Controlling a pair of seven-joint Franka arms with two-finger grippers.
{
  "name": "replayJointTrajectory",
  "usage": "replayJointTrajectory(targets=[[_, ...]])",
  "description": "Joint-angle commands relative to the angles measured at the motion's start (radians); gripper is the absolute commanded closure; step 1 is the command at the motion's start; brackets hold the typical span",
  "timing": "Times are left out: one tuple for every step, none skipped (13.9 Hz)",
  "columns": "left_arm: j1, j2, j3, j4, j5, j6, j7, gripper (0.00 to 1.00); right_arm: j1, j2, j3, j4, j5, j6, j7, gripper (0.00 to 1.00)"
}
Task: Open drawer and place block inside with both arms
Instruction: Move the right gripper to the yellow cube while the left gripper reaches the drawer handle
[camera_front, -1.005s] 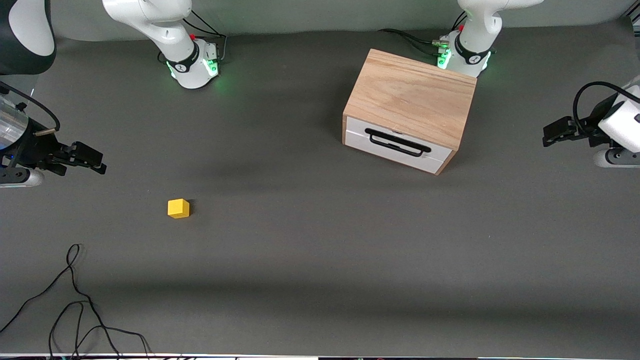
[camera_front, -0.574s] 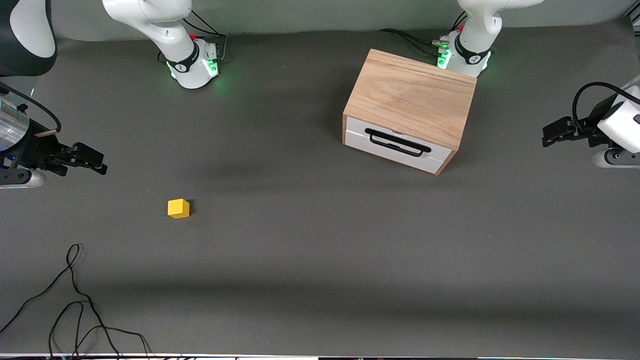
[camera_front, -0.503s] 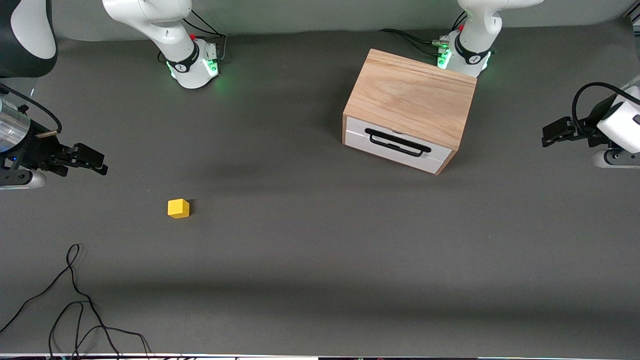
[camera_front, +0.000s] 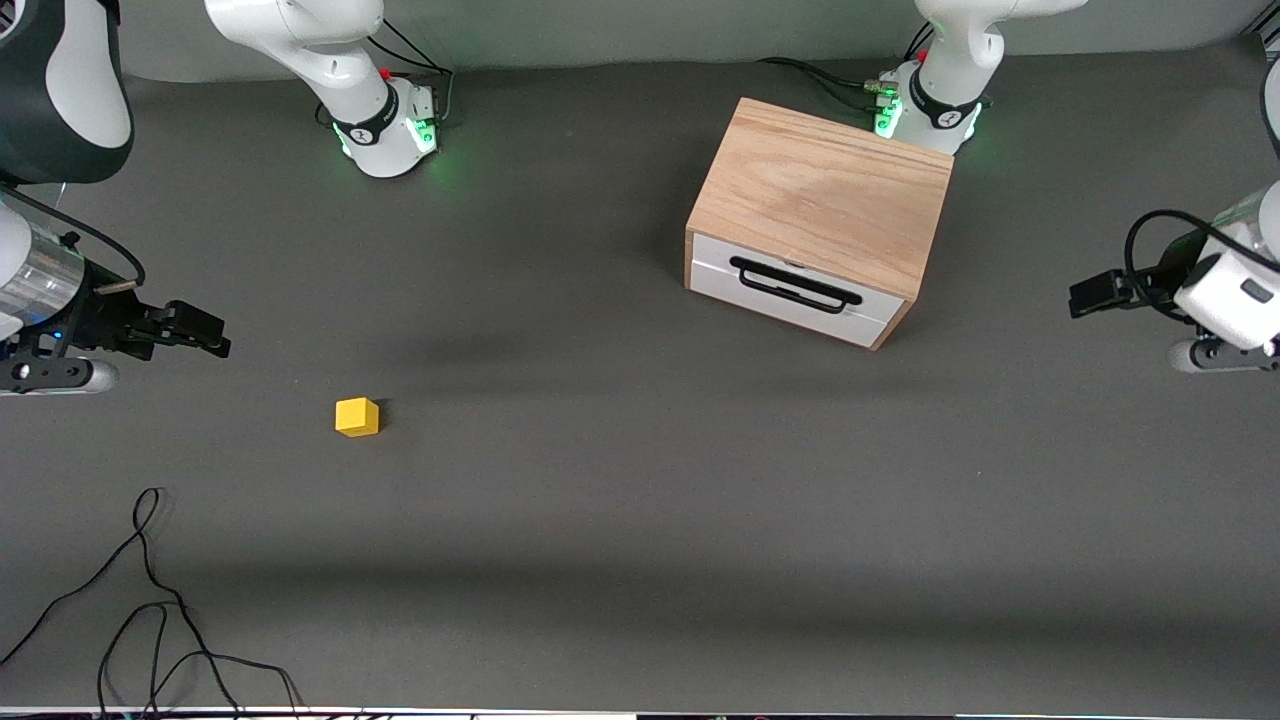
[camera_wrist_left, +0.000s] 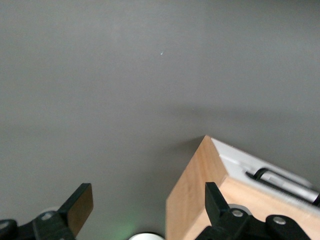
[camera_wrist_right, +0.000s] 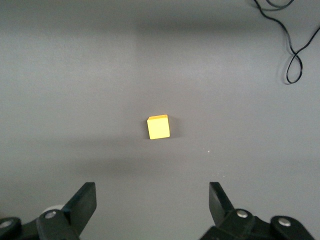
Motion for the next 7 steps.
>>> replayJointTrajectory(targets=[[-0.061, 0.041, -0.048, 0.035, 0.002, -0.009, -0.374, 0.0, -0.006, 0.002, 0.004, -0.045, -0.006, 0.051, 0.004, 0.0], [-0.089, 0.056, -0.06, 0.035, 0.002, -0.001, -0.523, 0.0, -0.007, 0.005, 0.001, -0.046, -0.006, 0.055, -0.013, 0.0], [-0.122, 0.061, -0.062, 0.035, -0.001, 0.008, -0.642, 0.0, -0.006, 0.009, 0.001, -0.049, -0.008, 0.059, -0.019, 0.0], [-0.165, 0.076, -0.062, 0.035, 0.0, 0.029, -0.745, 0.0, -0.006, 0.022, 0.001, -0.059, -0.006, 0.068, -0.019, 0.0], [-0.211, 0.087, -0.062, 0.035, 0.002, 0.057, -0.846, 0.0, -0.007, 0.029, 0.001, -0.078, -0.008, 0.099, -0.019, 0.0], [-0.242, 0.092, -0.062, 0.035, 0.0, 0.071, -0.939, 0.0, -0.004, 0.031, 0.001, -0.104, -0.008, 0.126, -0.021, 0.0], [-0.27, 0.101, -0.062, 0.035, 0.0, 0.074, -1.03, 0.0, -0.003, 0.031, 0.001, -0.134, -0.008, 0.156, -0.019, 0.0]])
